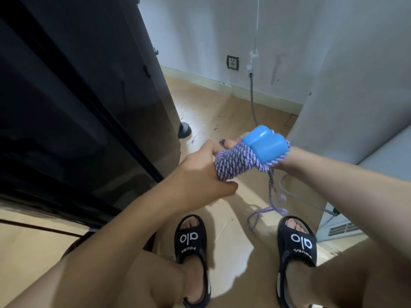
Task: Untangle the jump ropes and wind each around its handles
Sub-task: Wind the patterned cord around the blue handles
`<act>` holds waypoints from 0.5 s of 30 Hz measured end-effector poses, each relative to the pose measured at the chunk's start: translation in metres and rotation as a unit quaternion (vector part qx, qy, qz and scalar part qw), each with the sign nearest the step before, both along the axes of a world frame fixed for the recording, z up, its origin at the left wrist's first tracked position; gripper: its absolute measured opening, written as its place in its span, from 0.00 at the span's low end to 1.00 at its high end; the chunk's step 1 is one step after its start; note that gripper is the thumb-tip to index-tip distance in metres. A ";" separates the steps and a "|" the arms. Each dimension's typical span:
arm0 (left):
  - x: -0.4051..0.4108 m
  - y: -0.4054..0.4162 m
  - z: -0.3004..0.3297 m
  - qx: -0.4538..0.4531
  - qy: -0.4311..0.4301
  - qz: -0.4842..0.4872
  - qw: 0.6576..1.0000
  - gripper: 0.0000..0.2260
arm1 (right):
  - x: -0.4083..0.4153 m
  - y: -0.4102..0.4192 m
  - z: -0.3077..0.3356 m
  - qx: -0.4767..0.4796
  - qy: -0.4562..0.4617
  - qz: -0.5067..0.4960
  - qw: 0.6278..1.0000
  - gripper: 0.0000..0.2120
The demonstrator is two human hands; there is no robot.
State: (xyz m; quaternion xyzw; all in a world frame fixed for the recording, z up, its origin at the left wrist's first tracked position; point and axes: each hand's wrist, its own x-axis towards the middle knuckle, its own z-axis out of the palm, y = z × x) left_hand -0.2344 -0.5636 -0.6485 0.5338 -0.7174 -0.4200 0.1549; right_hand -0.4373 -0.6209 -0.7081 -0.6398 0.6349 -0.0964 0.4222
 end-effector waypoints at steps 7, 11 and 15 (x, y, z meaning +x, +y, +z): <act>0.014 -0.035 -0.011 0.158 0.200 0.137 0.957 0.14 | 0.025 0.012 -0.005 -0.050 -0.066 -0.024 0.996 0.25; 0.025 -0.055 -0.022 0.215 0.224 0.193 0.931 0.16 | 0.036 0.027 0.000 -0.152 -0.082 0.013 0.985 0.17; 0.031 -0.064 -0.035 0.217 0.205 0.227 0.927 0.15 | 0.040 0.034 0.003 -0.175 -0.019 0.065 0.982 0.15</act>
